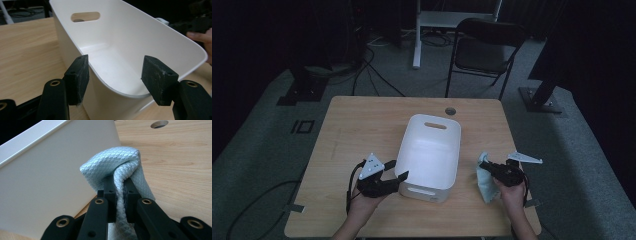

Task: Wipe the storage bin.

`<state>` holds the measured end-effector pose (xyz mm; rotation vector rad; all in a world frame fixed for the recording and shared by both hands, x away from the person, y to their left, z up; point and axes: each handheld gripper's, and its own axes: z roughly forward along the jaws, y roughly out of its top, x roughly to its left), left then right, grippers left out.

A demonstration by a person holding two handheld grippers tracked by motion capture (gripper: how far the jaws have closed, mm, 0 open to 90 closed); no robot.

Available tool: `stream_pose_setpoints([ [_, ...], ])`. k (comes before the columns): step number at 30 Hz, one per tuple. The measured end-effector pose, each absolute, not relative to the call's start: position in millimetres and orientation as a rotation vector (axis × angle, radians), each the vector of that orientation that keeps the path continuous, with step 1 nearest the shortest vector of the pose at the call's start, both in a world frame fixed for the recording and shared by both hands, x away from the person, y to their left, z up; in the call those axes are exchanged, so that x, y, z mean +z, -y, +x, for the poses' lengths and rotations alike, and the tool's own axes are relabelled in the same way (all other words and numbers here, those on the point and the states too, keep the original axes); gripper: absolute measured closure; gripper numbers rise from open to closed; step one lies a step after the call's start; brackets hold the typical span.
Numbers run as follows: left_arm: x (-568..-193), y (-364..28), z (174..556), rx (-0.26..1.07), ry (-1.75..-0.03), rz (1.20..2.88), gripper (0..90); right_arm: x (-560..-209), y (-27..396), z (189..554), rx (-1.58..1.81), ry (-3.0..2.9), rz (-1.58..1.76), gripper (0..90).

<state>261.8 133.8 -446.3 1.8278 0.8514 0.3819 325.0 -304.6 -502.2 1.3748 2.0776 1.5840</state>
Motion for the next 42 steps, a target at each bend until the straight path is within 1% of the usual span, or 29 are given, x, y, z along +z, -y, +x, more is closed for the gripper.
stream_pose_setpoints([
  [8,-445.2,-127.1,250.2,0.317,-0.792,1.854,40.8,-502.2,304.9,325.0,1.583,-2.078,1.372,84.4],
  [12,-442.4,-128.4,249.3,0.341,-0.779,1.852,41.5,-502.0,305.8,325.1,1.586,-2.075,1.372,84.4],
  [15,-436.6,-134.3,255.6,0.364,-0.773,1.834,41.5,-501.6,306.6,324.8,1.589,-2.072,1.373,84.4],
  [19,-428.5,-141.5,272.9,0.392,-0.765,1.826,41.5,-501.1,307.4,324.7,1.592,-2.073,1.371,84.4],
  [26,-421.5,-146.0,313.7,0.381,-0.744,1.827,41.5,-500.2,307.5,323.8,1.594,-2.073,1.364,84.4],
  [33,-420.6,-141.3,351.0,0.375,-0.725,1.844,41.9,-500.6,305.6,323.5,1.593,-2.087,1.352,84.4],
  [42,-420.1,-133.9,401.6,0.319,-0.688,1.824,40.8,-499.7,304.3,322.4,1.597,-2.092,1.337,84.4],
])
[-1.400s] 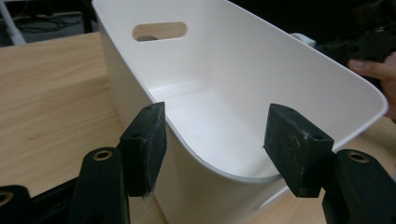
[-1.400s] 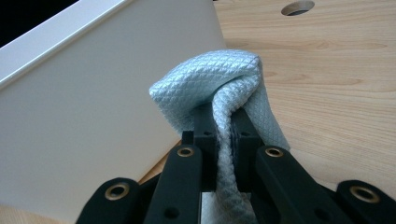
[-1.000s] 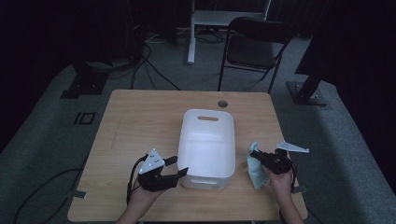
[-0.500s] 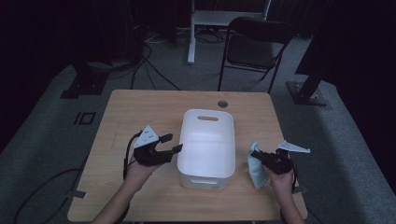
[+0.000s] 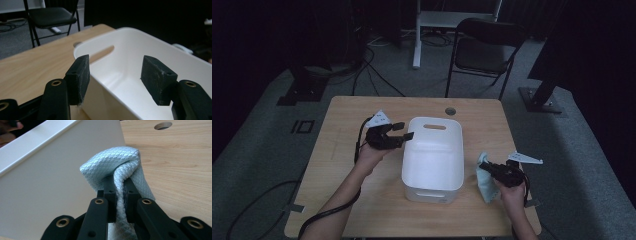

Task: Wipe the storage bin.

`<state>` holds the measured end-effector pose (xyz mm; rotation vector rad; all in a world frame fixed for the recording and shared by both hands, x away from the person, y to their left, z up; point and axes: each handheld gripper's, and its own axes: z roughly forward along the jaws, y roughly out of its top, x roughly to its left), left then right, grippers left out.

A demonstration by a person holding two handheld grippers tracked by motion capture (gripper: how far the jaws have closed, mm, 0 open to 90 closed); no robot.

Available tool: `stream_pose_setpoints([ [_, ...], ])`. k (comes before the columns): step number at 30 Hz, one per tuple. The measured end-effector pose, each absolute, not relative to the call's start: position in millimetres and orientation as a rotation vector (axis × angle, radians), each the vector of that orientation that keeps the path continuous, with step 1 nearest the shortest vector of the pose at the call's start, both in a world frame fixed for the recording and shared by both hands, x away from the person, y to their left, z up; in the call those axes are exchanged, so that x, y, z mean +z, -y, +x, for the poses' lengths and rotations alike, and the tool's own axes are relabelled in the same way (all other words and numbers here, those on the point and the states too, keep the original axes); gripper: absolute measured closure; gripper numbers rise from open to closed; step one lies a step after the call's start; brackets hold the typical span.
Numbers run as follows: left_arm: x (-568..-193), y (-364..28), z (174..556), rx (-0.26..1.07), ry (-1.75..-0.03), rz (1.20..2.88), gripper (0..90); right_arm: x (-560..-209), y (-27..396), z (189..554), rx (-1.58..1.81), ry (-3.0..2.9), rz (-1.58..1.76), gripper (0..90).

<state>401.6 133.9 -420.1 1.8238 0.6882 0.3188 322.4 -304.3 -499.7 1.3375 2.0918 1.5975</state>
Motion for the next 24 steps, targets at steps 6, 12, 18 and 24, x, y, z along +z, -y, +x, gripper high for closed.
stream_pose_setpoints([
  [6,-419.8,-127.6,434.0,0.328,-0.678,1.821,41.2,-500.6,305.0,322.3,1.599,-2.092,1.342,84.4],
  [12,-422.4,-122.7,460.9,0.304,-0.679,1.838,41.3,-502.9,302.4,322.7,1.596,-2.111,1.334,84.4],
  [18,-430.2,-118.9,476.9,0.263,-0.656,1.851,43.0,-504.5,302.5,322.7,1.601,-2.117,1.337,84.4],
  [24,-436.1,-111.8,487.3,0.242,-0.637,1.866,46.3,-506.7,301.8,322.6,1.605,-2.125,1.342,84.4],
])
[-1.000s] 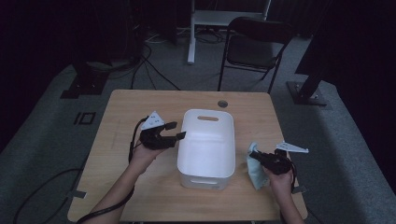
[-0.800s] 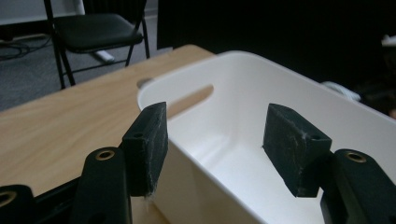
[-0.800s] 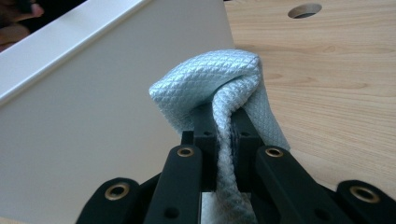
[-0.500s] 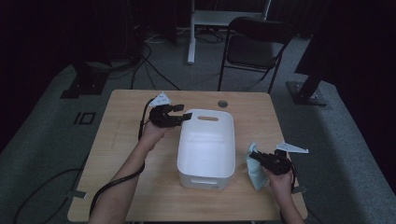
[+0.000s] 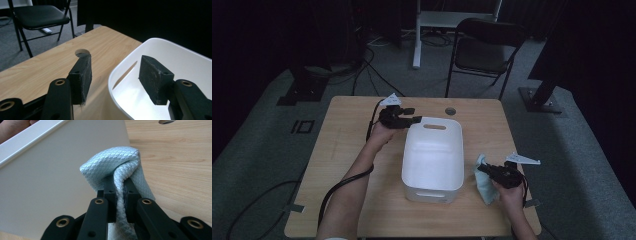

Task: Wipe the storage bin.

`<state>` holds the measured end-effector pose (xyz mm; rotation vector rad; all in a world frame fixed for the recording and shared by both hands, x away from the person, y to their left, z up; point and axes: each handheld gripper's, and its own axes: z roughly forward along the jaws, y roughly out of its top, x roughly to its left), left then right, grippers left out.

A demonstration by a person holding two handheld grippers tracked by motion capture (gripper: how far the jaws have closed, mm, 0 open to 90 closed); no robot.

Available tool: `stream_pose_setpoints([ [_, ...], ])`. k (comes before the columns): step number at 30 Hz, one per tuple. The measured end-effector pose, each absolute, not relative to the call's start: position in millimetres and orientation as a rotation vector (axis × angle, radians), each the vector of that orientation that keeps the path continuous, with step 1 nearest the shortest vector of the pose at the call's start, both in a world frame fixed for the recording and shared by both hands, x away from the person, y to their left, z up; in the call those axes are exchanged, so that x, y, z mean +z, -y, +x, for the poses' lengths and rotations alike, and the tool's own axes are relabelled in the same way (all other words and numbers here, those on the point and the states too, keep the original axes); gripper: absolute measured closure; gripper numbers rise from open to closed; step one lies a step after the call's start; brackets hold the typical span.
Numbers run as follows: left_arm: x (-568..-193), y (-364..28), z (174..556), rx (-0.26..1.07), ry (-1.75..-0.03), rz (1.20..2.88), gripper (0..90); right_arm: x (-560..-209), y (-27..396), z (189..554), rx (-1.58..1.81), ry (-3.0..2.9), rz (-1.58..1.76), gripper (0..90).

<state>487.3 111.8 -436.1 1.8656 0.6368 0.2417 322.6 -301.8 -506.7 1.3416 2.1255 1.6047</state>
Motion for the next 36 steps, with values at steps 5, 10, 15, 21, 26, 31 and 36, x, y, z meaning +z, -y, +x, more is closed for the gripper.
stream_pose_setpoints([
  [5,-440.3,-105.9,491.5,0.234,-0.618,1.904,53.8,-507.3,303.7,322.3,1.608,-2.119,1.351,84.4],
  [10,-445.8,-99.6,494.3,0.173,-0.603,1.930,65.4,-508.2,305.8,322.3,1.613,-2.113,1.362,84.4],
  [15,-447.9,-99.8,497.3,0.175,-0.635,1.927,75.8,-508.4,306.5,320.5,1.617,-2.106,1.364,84.4],
  [21,-447.6,-100.4,493.0,0.217,-0.635,1.934,78.0,-510.1,307.7,320.8,1.613,-2.106,1.372,84.4],
  [26,-446.2,-107.3,484.5,0.265,-0.653,1.947,81.5,-509.0,307.2,319.8,1.613,-2.104,1.368,84.4],
  [31,-445.3,-116.8,473.0,0.312,-0.695,1.948,82.8,-508.3,308.5,319.6,1.617,-2.094,1.374,84.4],
  [36,-446.3,-120.9,471.7,0.304,-0.698,1.937,81.5,-506.7,309.2,318.9,1.623,-2.086,1.374,84.4],
])
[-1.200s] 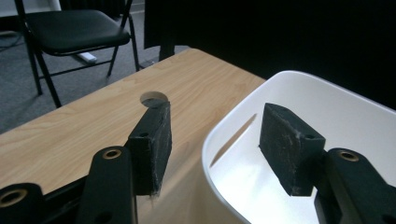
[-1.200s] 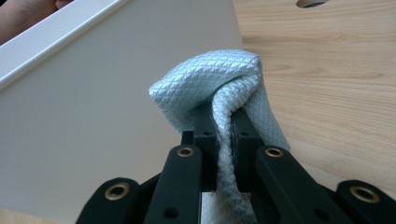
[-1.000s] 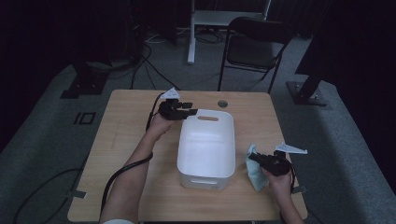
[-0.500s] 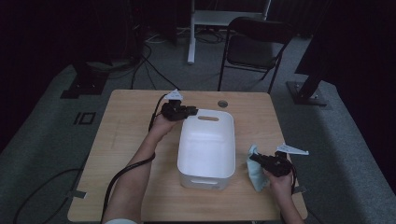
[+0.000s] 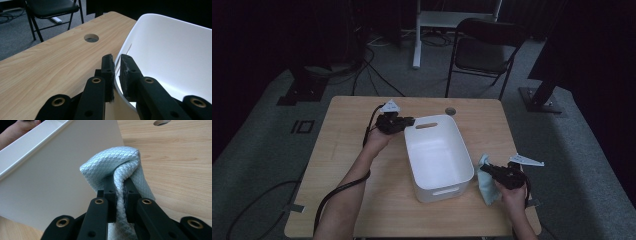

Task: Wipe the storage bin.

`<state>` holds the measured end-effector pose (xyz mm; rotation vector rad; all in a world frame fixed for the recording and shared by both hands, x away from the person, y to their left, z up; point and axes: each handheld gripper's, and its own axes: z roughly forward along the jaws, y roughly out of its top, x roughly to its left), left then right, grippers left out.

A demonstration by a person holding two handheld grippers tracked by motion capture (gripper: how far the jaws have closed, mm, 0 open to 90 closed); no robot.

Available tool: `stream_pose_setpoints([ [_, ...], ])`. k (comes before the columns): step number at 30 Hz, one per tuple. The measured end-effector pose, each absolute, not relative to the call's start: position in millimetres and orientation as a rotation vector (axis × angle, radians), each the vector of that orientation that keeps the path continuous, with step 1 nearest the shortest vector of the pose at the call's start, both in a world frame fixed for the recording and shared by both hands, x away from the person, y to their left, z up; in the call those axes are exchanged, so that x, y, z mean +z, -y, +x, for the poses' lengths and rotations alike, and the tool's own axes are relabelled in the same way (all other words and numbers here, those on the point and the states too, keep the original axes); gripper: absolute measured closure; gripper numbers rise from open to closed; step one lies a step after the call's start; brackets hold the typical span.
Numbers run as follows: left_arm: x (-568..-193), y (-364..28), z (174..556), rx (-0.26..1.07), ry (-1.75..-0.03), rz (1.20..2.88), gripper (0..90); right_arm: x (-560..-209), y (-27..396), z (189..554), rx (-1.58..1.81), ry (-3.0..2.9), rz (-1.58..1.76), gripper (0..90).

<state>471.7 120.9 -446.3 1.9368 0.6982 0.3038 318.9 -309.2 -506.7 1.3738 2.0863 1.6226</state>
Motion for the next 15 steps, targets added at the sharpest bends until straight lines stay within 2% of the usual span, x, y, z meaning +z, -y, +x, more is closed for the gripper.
stream_pose_setpoints([
  [6,-447.5,-116.5,478.3,0.296,-0.678,1.923,76.0,-507.0,308.8,319.1,1.618,-2.091,1.369,84.4],
  [15,-450.2,-113.8,480.9,0.270,-0.688,1.930,80.1,-508.1,311.4,319.0,1.620,-2.086,1.379,84.4],
])
